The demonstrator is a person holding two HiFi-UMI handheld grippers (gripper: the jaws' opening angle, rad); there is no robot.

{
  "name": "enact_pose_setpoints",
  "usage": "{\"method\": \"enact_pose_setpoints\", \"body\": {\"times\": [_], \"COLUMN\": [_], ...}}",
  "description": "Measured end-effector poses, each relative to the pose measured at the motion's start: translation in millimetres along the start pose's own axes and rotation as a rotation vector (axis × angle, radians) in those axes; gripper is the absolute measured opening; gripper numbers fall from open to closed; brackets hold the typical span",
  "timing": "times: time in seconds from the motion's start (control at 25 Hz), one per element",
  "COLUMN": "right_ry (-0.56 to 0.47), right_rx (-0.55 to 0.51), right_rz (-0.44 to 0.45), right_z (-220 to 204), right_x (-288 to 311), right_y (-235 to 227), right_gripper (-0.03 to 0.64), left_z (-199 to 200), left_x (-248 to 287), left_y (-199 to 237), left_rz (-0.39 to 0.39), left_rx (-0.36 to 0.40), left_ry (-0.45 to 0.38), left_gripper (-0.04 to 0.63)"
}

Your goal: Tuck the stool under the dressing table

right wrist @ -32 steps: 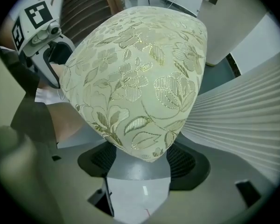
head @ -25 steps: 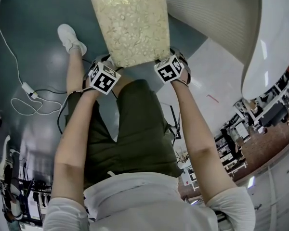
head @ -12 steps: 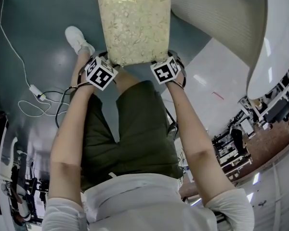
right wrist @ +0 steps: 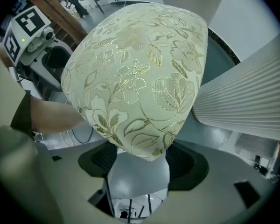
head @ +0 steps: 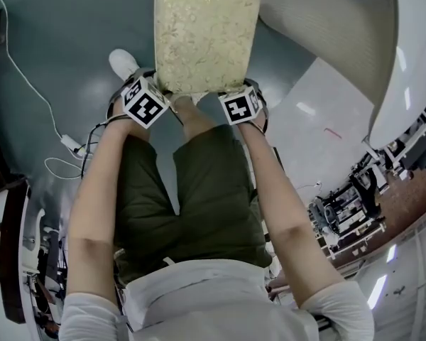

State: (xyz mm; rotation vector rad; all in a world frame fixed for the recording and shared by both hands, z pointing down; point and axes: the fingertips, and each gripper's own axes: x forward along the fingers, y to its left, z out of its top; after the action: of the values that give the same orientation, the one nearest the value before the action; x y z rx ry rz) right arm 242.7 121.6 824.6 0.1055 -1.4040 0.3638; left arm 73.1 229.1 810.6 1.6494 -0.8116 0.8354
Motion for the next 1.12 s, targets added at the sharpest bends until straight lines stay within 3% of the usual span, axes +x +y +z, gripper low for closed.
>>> {"method": "enact_pose_setpoints", "body": {"times": [0.16, 0.64, 0.8, 0.96, 1.12], "right_ry": [0.004, 0.032, -0.022, -0.010, -0.006], "right_rx": [0.073, 0.283, 0.307, 0.350, 0.390], "right_rz": [0.027, 0.110, 0.127, 0.154, 0.190], "right_z": [36, 58, 78, 89, 105], "right_x": [-3, 1, -2, -6, -11], "right_y": [23, 69, 79, 99, 126], "right_gripper": [0.330, 0.334, 0.337, 0.340, 0.341], "left_z": [-2, -9, -16, -28, -45], "left_x": [-27, -56, -67, -87, -106], "left_y": [42, 89, 106, 124, 141], "left_rz": [-0.010, 0.013, 0.048, 0.061, 0.090], "left_rx": [0.064, 0.204, 0.175, 0.070, 0.040], "left_ry": [0.034, 0.082, 0.057, 0.007, 0.000], "left_gripper": [0.316, 0.313, 0.324, 0.327, 0.325]}}
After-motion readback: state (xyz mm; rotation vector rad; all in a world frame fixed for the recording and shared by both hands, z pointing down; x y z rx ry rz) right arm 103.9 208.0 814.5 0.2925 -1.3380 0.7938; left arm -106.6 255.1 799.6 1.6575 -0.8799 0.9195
